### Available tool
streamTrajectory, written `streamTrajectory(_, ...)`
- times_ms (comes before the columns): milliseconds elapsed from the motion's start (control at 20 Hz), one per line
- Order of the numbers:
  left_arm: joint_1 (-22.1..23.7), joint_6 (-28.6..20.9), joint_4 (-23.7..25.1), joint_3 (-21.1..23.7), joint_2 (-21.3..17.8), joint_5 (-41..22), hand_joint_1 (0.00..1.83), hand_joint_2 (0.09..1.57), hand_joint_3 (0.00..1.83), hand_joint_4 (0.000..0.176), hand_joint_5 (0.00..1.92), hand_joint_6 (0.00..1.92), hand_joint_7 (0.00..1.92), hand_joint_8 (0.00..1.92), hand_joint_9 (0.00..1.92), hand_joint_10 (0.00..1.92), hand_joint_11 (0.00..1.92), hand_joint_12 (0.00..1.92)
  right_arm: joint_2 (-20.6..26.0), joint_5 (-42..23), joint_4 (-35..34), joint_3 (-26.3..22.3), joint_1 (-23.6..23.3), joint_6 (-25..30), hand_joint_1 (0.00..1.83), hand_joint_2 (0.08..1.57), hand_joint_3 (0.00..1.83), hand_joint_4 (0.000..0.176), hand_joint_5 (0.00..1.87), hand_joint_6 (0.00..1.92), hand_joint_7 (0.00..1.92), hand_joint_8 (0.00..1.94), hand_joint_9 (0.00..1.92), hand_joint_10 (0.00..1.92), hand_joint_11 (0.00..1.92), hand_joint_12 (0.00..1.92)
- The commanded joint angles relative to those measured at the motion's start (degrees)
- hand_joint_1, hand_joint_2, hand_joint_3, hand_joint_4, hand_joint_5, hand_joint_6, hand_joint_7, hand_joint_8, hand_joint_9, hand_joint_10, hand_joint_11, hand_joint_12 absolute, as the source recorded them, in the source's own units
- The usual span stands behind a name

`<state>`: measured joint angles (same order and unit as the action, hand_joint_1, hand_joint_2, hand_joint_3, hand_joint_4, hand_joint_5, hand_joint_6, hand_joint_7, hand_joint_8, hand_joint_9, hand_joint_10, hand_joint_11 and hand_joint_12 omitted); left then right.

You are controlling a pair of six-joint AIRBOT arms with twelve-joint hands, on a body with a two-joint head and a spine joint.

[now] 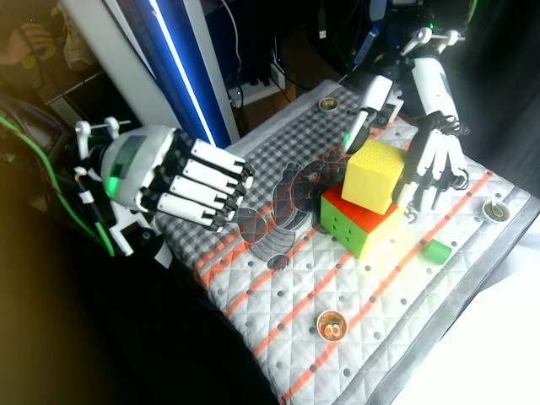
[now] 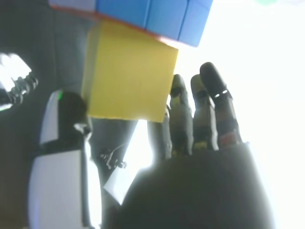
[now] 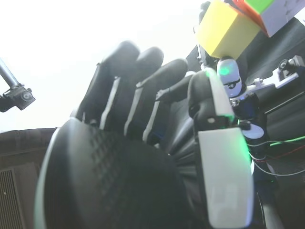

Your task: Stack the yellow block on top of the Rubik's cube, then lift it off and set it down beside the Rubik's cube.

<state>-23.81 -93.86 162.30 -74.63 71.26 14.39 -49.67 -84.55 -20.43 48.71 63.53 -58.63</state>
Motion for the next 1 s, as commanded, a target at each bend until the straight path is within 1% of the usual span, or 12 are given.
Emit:
streamTrajectory(0, 0.3, -0.3, 0.2, 0.0, 0.1, 6.5, 0.67, 0.96, 0.0, 0.144, 0.37, 0.0, 0.43, 0.01, 0.0, 0.94, 0.0, 1.62, -0.1, -6.9, 1.0, 0.3, -0.4, 0.2, 1.14, 1.24, 0.0, 0.025, 0.73, 1.4, 0.78, 1.35, 0.61, 1.56, 0.51, 1.92)
streamTrajectory(50, 0.3, -0.3, 0.2, 0.1, 0.1, 6.7, 0.68, 0.96, 0.0, 0.154, 0.33, 0.0, 0.43, 0.02, 0.0, 0.96, 0.0, 1.67, -0.1, -6.9, 1.0, 0.3, -0.4, 0.2, 1.15, 1.24, 0.0, 0.0, 0.73, 1.34, 0.8, 1.39, 0.62, 1.57, 0.52, 1.92)
streamTrajectory(250, 0.1, -0.3, 0.2, 0.6, -0.2, 7.9, 0.68, 0.96, 0.0, 0.159, 0.19, 0.0, 0.35, 0.0, 0.0, 0.55, 0.0, 1.04, -0.1, -6.9, 1.0, 0.3, -0.4, 0.2, 1.17, 1.24, 0.0, 0.0, 0.7, 1.32, 0.83, 1.41, 0.64, 1.6, 0.55, 1.92)
streamTrajectory(350, -0.1, -0.3, 0.1, 1.2, -0.6, 9.3, 0.7, 0.97, 0.0, 0.173, 0.08, 0.01, 0.29, 0.0, 0.0, 0.57, 0.0, 1.2, -0.1, -6.9, 1.0, 0.3, -0.4, 0.2, 1.16, 1.24, 0.0, 0.0, 0.69, 1.32, 0.82, 1.42, 0.64, 1.61, 0.54, 1.92)
streamTrajectory(400, -0.1, -0.3, 0.1, 1.5, -0.9, 9.8, 0.69, 0.96, 0.0, 0.119, 0.09, 0.01, 0.29, 0.0, 0.0, 0.63, 0.0, 1.36, -0.1, -6.9, 1.0, 0.3, -0.4, 0.2, 1.17, 1.24, 0.0, 0.0, 0.68, 1.32, 0.83, 1.42, 0.64, 1.61, 0.53, 1.92)
streamTrajectory(450, -0.2, -0.3, 0.1, 2.1, -1.4, 11.0, 0.72, 0.96, 0.0, 0.105, 0.1, 0.01, 0.29, 0.01, 0.0, 0.7, 0.0, 1.5, -0.1, -6.9, 1.0, 0.3, -0.4, 0.2, 1.18, 1.24, 0.0, 0.0, 0.67, 1.31, 0.83, 1.44, 0.65, 1.62, 0.54, 1.92)
streamTrajectory(550, -0.5, -0.3, 0.1, 3.7, -2.7, 13.5, 0.7, 0.94, 0.0, 0.154, 0.01, 0.0, 0.07, 0.0, 0.0, 0.53, 0.0, 1.52, -0.1, -6.8, 1.0, 0.4, -0.4, 0.2, 1.19, 1.23, 0.0, 0.0, 0.68, 1.29, 0.85, 1.42, 0.65, 1.59, 0.54, 1.92)
streamTrajectory(600, -0.8, -0.3, 0.0, 4.6, -3.6, 14.9, 0.67, 0.94, 0.0, 0.172, 0.0, 0.0, 0.01, 0.0, 0.0, 0.62, 0.0, 1.69, -0.1, -6.6, 1.0, 0.5, -0.4, 0.2, 1.18, 1.24, 0.0, 0.0, 0.66, 1.31, 0.84, 1.42, 0.66, 1.58, 0.57, 1.9)
streamTrajectory(700, -1.6, -0.3, -0.4, 6.6, -5.3, 18.4, 0.54, 0.89, 0.0, 0.176, 0.0, 0.0, 0.12, 0.04, 0.0, 0.58, 0.0, 1.62, -0.1, -5.5, 1.0, 1.1, -1.2, 0.5, 0.9, 1.13, 0.0, 0.0, 0.35, 0.86, 0.45, 0.79, 0.35, 1.1, 0.24, 1.69)
streamTrajectory(800, -2.6, -0.4, -1.0, 8.4, -7.1, 21.9, 0.42, 0.83, 0.0, 0.176, 0.0, 0.0, 0.13, 0.04, 0.0, 0.52, 0.0, 1.53, -0.1, -3.1, 1.9, 2.2, -3.4, 1.1, 0.75, 1.05, 0.0, 0.0, 0.18, 0.32, 0.24, 0.15, 0.12, 0.45, 0.01, 1.21)
streamTrajectory(900, -4.4, -0.5, -1.7, 10.7, -9.3, 26.4, 0.35, 0.82, 0.0, 0.176, 0.0, 0.0, 0.13, 0.02, 0.02, 0.45, 0.0, 1.34, -0.4, 0.1, 3.6, 3.5, -6.8, 1.3, 0.7, 0.95, 0.0, 0.0, 0.18, 0.15, 0.16, 0.02, 0.04, 0.22, 0.0, 0.78)
streamTrajectory(950, -5.6, -0.8, -2.0, 12.2, -10.6, 29.2, 0.26, 0.97, 0.04, 0.176, 0.0, 0.0, 0.13, 0.01, 0.02, 0.48, 0.0, 1.48, -0.9, 2.3, 4.7, 4.5, -9.1, 1.3, 0.62, 0.89, 0.0, 0.0, 0.15, 0.1, 0.13, 0.01, 0.03, 0.18, 0.0, 0.83)
